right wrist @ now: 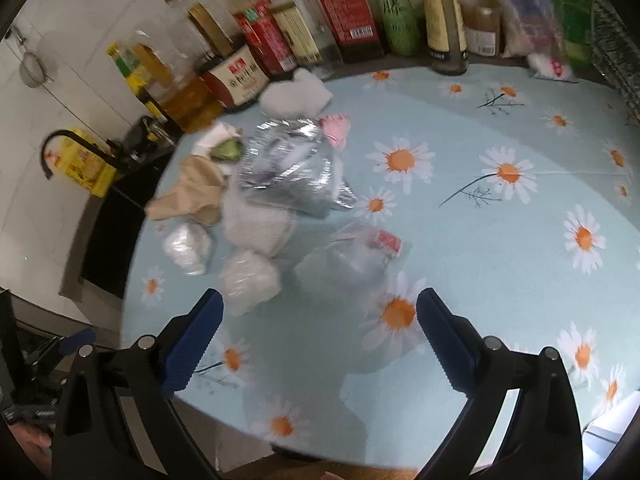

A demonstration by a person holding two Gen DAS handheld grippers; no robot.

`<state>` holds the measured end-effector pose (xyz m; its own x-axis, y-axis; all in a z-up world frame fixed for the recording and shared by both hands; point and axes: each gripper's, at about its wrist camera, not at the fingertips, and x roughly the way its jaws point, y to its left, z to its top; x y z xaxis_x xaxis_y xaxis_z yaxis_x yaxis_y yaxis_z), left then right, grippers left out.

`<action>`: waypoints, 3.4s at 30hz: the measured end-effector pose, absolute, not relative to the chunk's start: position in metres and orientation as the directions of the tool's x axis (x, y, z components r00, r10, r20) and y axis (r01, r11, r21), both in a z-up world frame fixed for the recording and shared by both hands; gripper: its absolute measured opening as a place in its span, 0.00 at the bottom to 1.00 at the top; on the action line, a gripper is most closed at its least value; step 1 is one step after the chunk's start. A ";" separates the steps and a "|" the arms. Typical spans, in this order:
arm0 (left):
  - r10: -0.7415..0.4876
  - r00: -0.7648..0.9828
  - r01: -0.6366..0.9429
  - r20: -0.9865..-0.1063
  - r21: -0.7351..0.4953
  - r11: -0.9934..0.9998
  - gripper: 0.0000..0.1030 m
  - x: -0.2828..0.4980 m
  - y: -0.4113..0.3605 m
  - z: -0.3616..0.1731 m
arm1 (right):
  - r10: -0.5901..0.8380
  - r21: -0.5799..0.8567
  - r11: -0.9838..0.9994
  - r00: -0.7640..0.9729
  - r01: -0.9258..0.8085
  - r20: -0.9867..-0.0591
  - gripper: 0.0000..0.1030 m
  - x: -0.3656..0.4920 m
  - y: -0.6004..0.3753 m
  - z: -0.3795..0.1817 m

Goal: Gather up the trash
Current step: 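Grasp the clear plastic cup with the right tool while the left tool grasps a white plastic bag, then lower both held items into the black trash bin and open both tools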

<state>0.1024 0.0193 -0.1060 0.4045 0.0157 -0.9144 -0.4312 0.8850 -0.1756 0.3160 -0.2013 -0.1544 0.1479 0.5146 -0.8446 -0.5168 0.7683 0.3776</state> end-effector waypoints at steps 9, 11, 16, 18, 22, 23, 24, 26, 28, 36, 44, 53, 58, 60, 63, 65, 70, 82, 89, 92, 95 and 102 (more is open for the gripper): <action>0.009 0.373 -0.431 -0.928 -0.165 0.887 0.93 0.123 0.003 -0.112 | 0.516 0.418 0.751 0.061 -0.511 -0.854 0.86 0.340 -0.188 -0.183; 0.008 0.372 -0.429 -0.928 -0.164 0.888 0.93 0.125 0.001 -0.111 | 0.516 0.417 0.750 0.060 -0.514 -0.855 0.85 0.341 -0.186 -0.184; 0.009 0.368 -0.431 -0.930 -0.162 0.888 0.93 0.131 -0.001 -0.112 | 0.510 0.414 0.750 0.052 -0.516 -0.858 0.72 0.343 -0.183 -0.187; 0.009 0.367 -0.431 -0.930 -0.162 0.888 0.93 0.133 -0.002 -0.112 | 0.506 0.407 0.750 0.055 -0.521 -0.861 0.72 0.344 -0.181 -0.187; 0.005 0.369 -0.423 -0.929 -0.163 0.891 0.93 0.137 -0.004 -0.112 | 0.510 0.410 0.745 0.052 -0.526 -0.858 0.71 0.344 -0.182 -0.186; 0.004 0.370 -0.421 -0.929 -0.164 0.892 0.93 0.139 -0.005 -0.112 | 0.513 0.414 0.744 0.051 -0.524 -0.857 0.69 0.344 -0.183 -0.185; 0.001 0.373 -0.416 -0.928 -0.166 0.894 0.93 0.141 -0.006 -0.112 | 0.516 0.418 0.743 0.051 -0.522 -0.855 0.68 0.344 -0.185 -0.184; 0.000 0.375 -0.408 -0.927 -0.165 0.898 0.93 0.144 -0.008 -0.111 | 0.522 0.422 0.743 0.056 -0.519 -0.851 0.67 0.344 -0.188 -0.181; -0.006 0.378 -0.393 -0.926 -0.166 0.904 0.93 0.150 -0.011 -0.111 | 0.529 0.425 0.743 0.064 -0.517 -0.846 0.67 0.344 -0.193 -0.177; -0.023 0.381 -0.308 -0.924 -0.150 0.939 0.93 0.176 -0.030 -0.108 | 0.538 0.430 0.749 0.082 -0.504 -0.839 0.65 0.346 -0.216 -0.169; -0.060 0.393 -0.235 -0.918 -0.163 0.958 0.93 0.209 -0.048 -0.116 | 0.593 0.491 0.736 0.094 -0.466 -0.800 0.65 0.346 -0.255 -0.151; -0.064 0.365 -0.204 -0.929 -0.147 0.968 0.92 0.245 -0.059 -0.143 | 0.619 0.522 0.739 0.123 -0.427 -0.776 0.65 0.351 -0.295 -0.139; -0.052 0.358 -0.195 -0.932 -0.129 0.972 0.82 0.258 -0.060 -0.153 | 0.627 0.538 0.742 0.129 -0.400 -0.769 0.65 0.350 -0.310 -0.141; -0.043 0.345 -0.201 -0.938 -0.118 0.972 0.78 0.262 -0.059 -0.158 | 0.625 0.536 0.745 0.133 -0.396 -0.769 0.65 0.348 -0.313 -0.141; -0.030 0.333 -0.218 -0.942 -0.108 0.970 0.67 0.266 -0.056 -0.163 | 0.625 0.541 0.747 0.133 -0.386 -0.769 0.65 0.346 -0.317 -0.143; -0.040 0.328 -0.222 -0.944 -0.118 0.968 0.54 0.267 -0.054 -0.165 | 0.626 0.542 0.748 0.134 -0.384 -0.768 0.65 0.343 -0.318 -0.143; -0.057 0.335 -0.213 -0.940 -0.135 0.968 0.52 0.265 -0.052 -0.167 | 0.623 0.539 0.751 0.138 -0.381 -0.770 0.65 0.338 -0.319 -0.142; -0.101 0.390 -0.203 -0.915 -0.192 0.960 0.51 0.236 -0.047 -0.142 | 0.624 0.534 0.745 0.138 -0.399 -0.769 0.65 0.317 -0.301 -0.134; -0.125 0.415 -0.202 -0.901 -0.225 0.953 0.51 0.187 -0.040 -0.127 | 0.629 0.533 0.725 0.103 -0.436 -0.771 0.65 0.282 -0.272 -0.134; -0.133 0.416 -0.212 -0.900 -0.238 0.948 0.51 0.160 -0.034 -0.126 | 0.630 0.536 0.714 0.081 -0.451 -0.772 0.65 0.260 -0.258 -0.136; -0.134 0.411 -0.226 -0.902 -0.243 0.943 0.51 0.137 -0.028 -0.129 | 0.634 0.540 0.701 0.060 -0.466 -0.771 0.65 0.238 -0.246 -0.137; -0.156 0.389 -0.238 -0.908 -0.262 0.935 0.51 0.079 -0.019 -0.137 | 0.626 0.540 0.678 0.006 -0.499 -0.780 0.65 0.184 -0.220 -0.144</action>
